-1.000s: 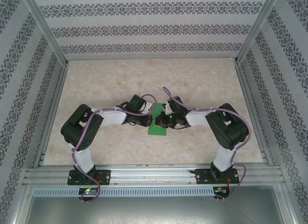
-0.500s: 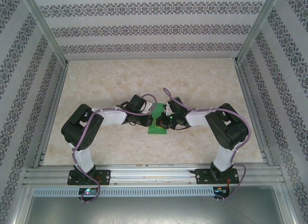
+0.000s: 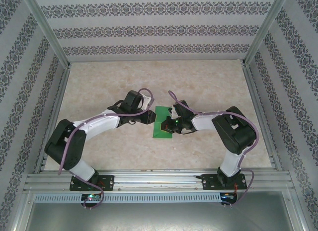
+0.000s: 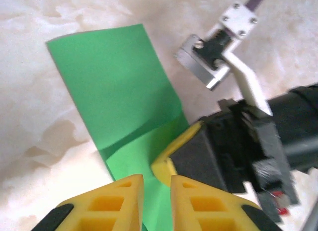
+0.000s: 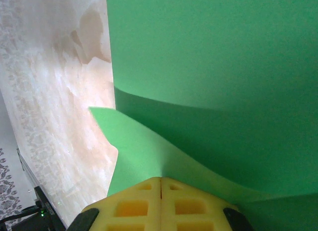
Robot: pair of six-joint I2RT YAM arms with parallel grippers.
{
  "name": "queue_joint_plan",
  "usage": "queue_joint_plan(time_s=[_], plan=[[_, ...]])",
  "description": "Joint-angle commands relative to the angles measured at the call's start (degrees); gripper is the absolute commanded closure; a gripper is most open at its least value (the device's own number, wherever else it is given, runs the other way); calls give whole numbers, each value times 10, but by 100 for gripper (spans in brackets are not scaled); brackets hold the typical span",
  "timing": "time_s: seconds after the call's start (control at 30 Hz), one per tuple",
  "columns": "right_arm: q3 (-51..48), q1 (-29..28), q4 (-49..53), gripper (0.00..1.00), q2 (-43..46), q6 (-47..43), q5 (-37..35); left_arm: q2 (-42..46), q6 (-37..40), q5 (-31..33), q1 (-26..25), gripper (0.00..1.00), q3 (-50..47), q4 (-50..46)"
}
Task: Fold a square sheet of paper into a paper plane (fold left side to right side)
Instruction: Fold the triangle a second time at the center of the table.
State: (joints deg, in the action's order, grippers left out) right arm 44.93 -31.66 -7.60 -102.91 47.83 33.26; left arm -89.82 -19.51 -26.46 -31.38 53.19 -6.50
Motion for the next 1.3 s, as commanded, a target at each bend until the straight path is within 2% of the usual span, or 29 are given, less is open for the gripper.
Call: queue_joint_plan(time_s=[0.0,0.2,0.47,1.27], plan=[[-10,-4,19,100,-8,-9,-8,10,-58,-61,4,82,-30,-36],[-9,-4,20,100,-8,-9,-7,-1,-135,-135,-7,86,-52,0],[-8,-4,20,100,-10,-11,-6,-61,-148,-154,-16,86,-47,12],[-6,-3,21,100,-14,-15,0,-113,-156,-115,-18,91,-65,43]])
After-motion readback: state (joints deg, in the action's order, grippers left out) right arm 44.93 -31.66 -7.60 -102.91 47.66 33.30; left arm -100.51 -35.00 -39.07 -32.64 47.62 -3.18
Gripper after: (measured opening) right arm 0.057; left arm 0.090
